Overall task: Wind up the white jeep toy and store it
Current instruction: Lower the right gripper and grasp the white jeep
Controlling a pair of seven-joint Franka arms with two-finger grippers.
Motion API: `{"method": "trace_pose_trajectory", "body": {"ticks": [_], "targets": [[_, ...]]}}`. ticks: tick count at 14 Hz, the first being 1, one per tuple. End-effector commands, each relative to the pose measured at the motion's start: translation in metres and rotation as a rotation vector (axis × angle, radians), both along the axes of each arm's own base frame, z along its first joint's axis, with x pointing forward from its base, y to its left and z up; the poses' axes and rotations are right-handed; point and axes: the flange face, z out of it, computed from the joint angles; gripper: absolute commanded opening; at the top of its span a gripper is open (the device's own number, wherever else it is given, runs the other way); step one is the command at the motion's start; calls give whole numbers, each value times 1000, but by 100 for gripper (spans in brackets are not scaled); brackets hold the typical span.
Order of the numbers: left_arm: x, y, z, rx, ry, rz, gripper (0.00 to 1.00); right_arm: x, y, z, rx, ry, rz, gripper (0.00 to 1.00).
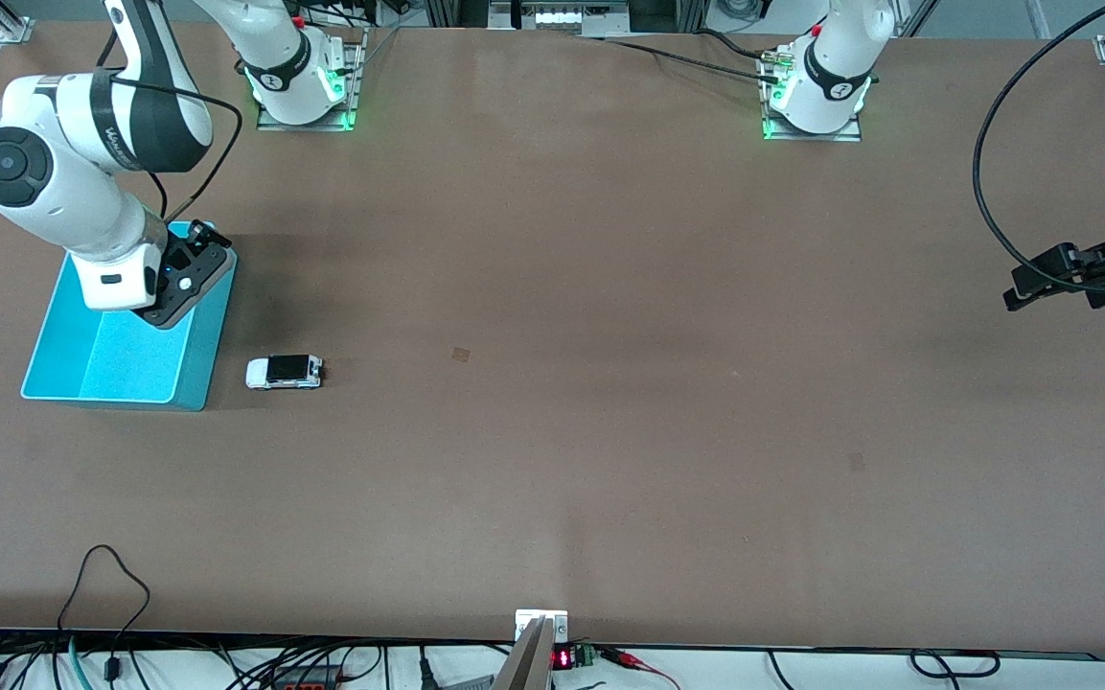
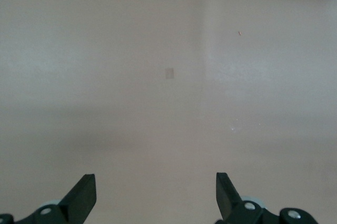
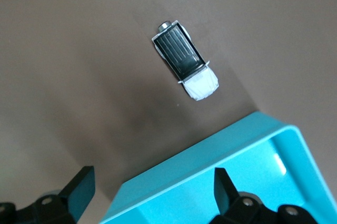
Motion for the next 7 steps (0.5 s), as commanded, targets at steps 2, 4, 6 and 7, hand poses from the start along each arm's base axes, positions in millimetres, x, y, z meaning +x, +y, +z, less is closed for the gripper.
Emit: {"method": "trace_pose_trajectory", "body": {"ticks": [2, 4, 6, 7], "targets": [[-11, -4, 1, 1, 12, -12, 100, 7, -5, -21, 14, -27, 228, 100], [-18, -5, -1, 4, -9, -11, 100, 11, -4, -36, 25, -26, 299, 100], [-19, -5, -3, 4, -11, -11, 100, 15, -1, -51, 36, -21, 361, 100], [-19, -5, -3, 4, -11, -11, 100, 16, 0, -58, 41, -21, 392, 100]]}}
